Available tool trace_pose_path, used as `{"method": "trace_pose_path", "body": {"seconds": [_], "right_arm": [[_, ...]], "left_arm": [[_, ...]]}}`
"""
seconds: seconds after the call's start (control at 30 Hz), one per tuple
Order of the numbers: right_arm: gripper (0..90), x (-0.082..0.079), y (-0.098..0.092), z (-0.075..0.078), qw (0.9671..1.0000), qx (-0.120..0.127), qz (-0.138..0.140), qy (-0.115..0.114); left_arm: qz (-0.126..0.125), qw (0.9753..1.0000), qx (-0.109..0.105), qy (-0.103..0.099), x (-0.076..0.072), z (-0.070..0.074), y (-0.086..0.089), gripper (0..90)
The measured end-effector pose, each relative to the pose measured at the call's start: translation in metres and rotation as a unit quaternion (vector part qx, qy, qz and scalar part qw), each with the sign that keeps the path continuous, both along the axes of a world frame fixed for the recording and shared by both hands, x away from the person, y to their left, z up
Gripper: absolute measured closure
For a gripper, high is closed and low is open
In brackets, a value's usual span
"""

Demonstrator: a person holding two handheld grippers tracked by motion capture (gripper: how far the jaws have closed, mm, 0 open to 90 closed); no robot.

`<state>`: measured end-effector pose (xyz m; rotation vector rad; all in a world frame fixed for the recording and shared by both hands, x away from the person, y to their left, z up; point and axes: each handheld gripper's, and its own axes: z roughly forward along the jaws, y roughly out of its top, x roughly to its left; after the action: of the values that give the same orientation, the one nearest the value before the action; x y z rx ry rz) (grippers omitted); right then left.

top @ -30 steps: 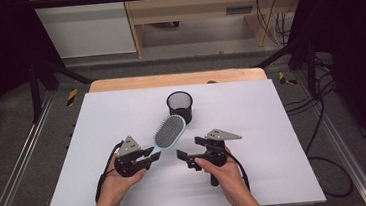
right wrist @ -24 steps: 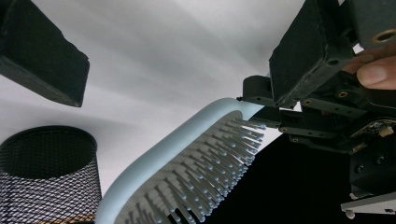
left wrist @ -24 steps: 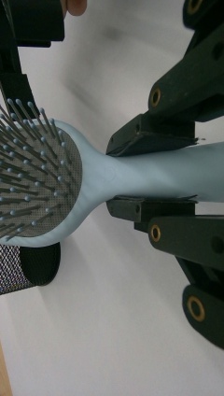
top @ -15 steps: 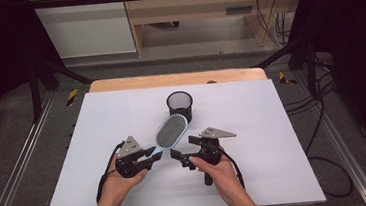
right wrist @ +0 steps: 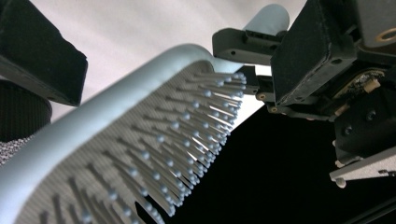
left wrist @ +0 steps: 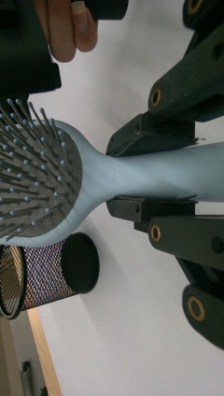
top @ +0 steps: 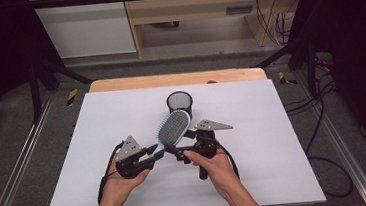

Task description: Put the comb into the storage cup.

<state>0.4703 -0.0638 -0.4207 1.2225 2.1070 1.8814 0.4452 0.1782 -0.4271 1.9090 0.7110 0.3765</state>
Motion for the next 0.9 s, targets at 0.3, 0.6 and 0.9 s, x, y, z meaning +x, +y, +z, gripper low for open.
{"method": "trace_pose_path", "body": {"seconds": [0.3, 0.6, 0.9], "right_arm": [[6.7, 0.005, 0.002, 0.01, 0.9999, 0.012, 0.001, 0.002], [18.1, 0.013, 0.001, 0.014, 0.9992, 0.036, 0.002, 0.014], [35.9, 0.015, -0.002, 0.015, 0.9983, 0.055, 0.001, 0.021]], "left_arm": [[0.002, 0.9999, -0.007, -0.012, -0.002, 0.002, -0.001, 69.6], [-0.001, 0.9995, -0.01, -0.029, -0.005, 0.003, -0.004, 69.6], [0.001, 0.9994, -0.013, -0.032, -0.004, 0.0, -0.003, 69.6]]}}
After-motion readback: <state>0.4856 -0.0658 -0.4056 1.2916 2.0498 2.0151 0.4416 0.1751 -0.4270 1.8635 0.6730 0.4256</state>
